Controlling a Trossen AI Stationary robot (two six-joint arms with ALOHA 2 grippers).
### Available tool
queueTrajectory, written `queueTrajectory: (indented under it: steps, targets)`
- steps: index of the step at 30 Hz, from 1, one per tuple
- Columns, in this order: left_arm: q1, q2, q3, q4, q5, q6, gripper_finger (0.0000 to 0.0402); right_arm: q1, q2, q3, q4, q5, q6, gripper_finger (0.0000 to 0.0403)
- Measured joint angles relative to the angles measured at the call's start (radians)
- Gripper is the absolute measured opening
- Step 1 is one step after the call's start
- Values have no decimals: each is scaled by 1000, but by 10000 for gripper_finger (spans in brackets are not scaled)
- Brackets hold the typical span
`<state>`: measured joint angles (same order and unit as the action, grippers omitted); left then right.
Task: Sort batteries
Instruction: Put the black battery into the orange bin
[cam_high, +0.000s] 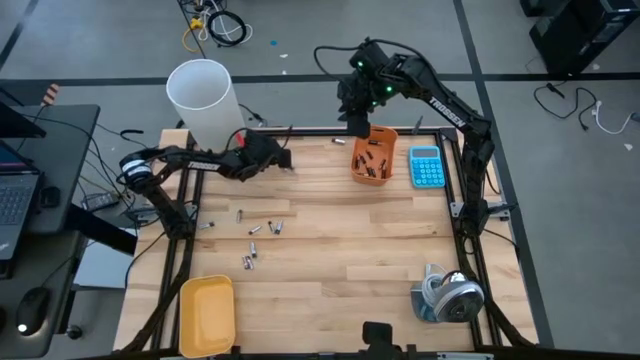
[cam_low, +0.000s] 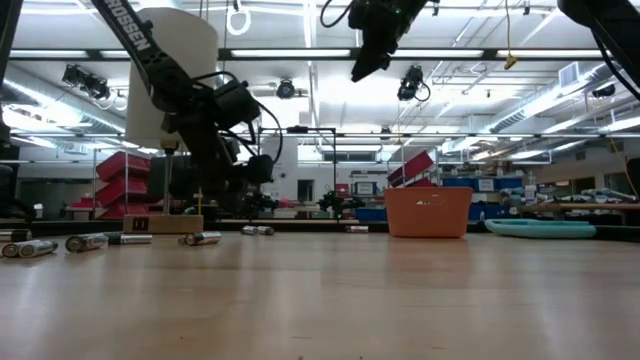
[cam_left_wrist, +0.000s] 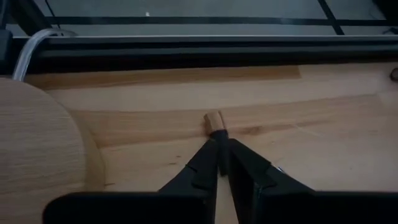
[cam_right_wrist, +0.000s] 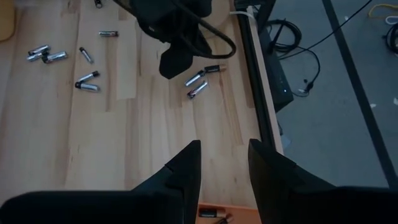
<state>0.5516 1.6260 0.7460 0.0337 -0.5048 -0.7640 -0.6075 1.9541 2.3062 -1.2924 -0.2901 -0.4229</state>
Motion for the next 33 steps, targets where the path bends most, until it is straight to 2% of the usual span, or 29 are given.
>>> queueTrajectory:
  steps: [18, 23, 27, 33]
  targets:
    - [38, 0, 0, 0, 47, -54, 105, -4, 0, 0, -35, 0, 0, 119]
    - [38, 20, 0, 2, 45, -71, 109, -4, 0, 0, -53, 0, -20, 119]
    - [22, 48, 0, 38, -4, -74, 109, -5, 0, 0, -55, 0, -26, 119]
    - [22, 49, 0, 92, 16, -56, 109, -8, 0, 0, -56, 0, -32, 119]
